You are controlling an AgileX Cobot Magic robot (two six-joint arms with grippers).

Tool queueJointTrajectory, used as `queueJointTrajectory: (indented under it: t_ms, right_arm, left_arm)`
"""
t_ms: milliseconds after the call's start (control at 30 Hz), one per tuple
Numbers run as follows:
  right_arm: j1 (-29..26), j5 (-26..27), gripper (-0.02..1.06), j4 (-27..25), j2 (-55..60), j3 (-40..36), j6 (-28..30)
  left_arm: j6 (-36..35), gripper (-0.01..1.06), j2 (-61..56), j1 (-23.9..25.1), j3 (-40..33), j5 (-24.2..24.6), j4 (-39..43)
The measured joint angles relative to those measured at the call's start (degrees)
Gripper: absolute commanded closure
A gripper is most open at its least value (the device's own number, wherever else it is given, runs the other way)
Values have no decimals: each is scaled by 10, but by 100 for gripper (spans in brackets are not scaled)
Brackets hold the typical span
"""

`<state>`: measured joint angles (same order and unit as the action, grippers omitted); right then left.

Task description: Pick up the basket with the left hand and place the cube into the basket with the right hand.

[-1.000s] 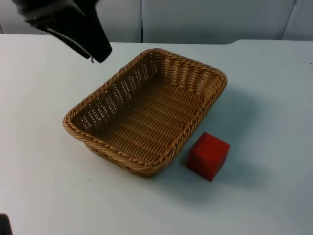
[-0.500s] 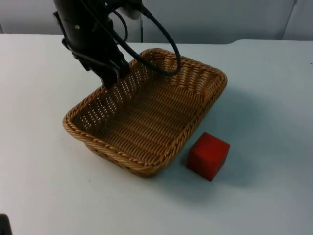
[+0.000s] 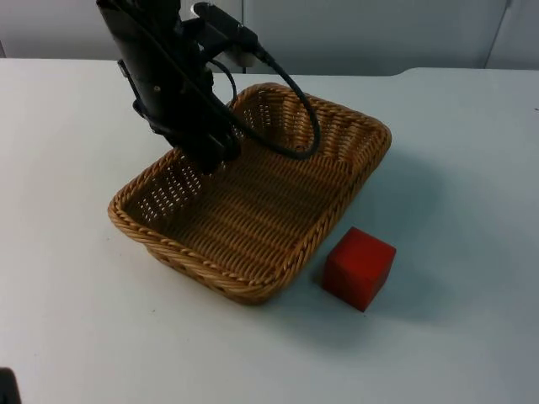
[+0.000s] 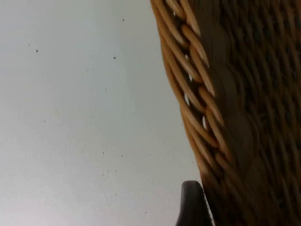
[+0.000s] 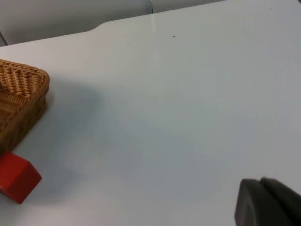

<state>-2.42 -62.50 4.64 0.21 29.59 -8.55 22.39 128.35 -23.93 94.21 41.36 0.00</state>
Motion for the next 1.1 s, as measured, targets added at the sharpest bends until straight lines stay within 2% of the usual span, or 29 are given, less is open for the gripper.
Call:
queueJointTrajectory:
  t_ms: [300, 367, 433, 467, 600, 833, 933, 1100]
  right_arm:
    - [0, 0, 103, 0, 0, 0, 0]
    - [0, 0, 103, 0, 0, 0, 0]
    - [0, 0, 103, 0, 0, 0, 0]
    - [0, 0, 103, 0, 0, 0, 0]
    - [0, 0, 103, 0, 0, 0, 0]
    - [0, 0, 103, 0, 0, 0, 0]
    - [0, 0, 103, 0, 0, 0, 0]
    - [0, 0, 103, 0, 0, 0, 0]
  left_arm:
    - [1, 50, 28, 1, 0, -17, 20]
    - [1, 59, 32, 5, 0, -18, 20]
    - [1, 75, 32, 6, 0, -18, 19]
    - [1, 75, 33, 7, 0, -19, 18]
    - [1, 105, 33, 9, 3, -21, 10]
    - [1, 105, 33, 9, 5, -20, 9]
    - [1, 105, 33, 11, 21, 1, 7]
    - [1, 105, 33, 26, 80, 77, -12]
